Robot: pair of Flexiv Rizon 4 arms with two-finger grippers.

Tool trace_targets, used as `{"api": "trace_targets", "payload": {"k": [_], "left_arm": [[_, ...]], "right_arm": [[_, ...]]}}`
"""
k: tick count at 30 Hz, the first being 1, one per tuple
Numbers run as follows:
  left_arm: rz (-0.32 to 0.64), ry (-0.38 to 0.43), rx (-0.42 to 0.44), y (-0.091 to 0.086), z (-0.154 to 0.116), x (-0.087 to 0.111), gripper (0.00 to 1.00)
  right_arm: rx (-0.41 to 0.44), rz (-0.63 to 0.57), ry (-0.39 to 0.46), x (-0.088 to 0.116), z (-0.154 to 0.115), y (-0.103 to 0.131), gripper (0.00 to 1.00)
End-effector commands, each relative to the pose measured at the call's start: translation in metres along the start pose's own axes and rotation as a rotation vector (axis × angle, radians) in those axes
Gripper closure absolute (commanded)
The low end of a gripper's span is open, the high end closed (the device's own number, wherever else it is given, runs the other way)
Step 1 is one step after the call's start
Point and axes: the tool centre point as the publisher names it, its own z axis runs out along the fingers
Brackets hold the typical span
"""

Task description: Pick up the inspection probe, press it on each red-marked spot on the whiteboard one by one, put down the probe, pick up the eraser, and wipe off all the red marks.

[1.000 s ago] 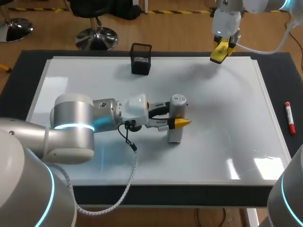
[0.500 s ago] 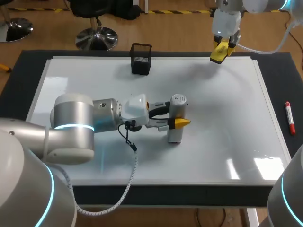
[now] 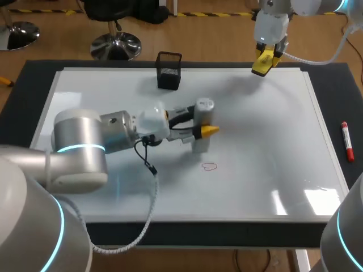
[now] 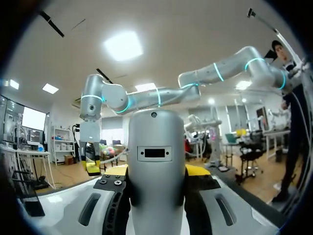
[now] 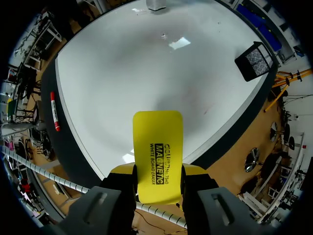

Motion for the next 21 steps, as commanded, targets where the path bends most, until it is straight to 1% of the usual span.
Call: {"api": "trace_targets", "payload": {"k": [1, 10, 12, 14, 17, 21], "left_arm": [[0.017, -0.049, -0.010, -0.018, -0.018, -0.013, 1.00], [0.058, -0.166, -0.005, -0.036, -0.052, -0.062, 1.00], [0.061, -0.192, 0.013, -0.039, -0.061, -0.071, 1.00], [0.080, -0.223, 0.010, -0.043, -0.068, -0.079, 1.00], [0.086, -0.263, 0.016, -0.046, -0.079, -0.091, 1.00], [0.074, -0.328, 0.018, -0.046, -0.097, -0.112, 1.00]], "right_arm": [[0.001, -0.002, 0.005, 0.000, -0.001, -0.001, 1.00], [0.001, -0.002, 0.005, 0.000, -0.001, -0.001, 1.00], [0.001, -0.002, 0.005, 0.000, -0.001, -0.001, 1.00], [0.001, -0.002, 0.005, 0.000, -0.001, -0.001, 1.00], [0.001, -0.002, 0.005, 0.000, -0.001, -0.001, 1.00], [0.001, -0.002, 0.005, 0.000, -0.001, -0.001, 1.00]]}}
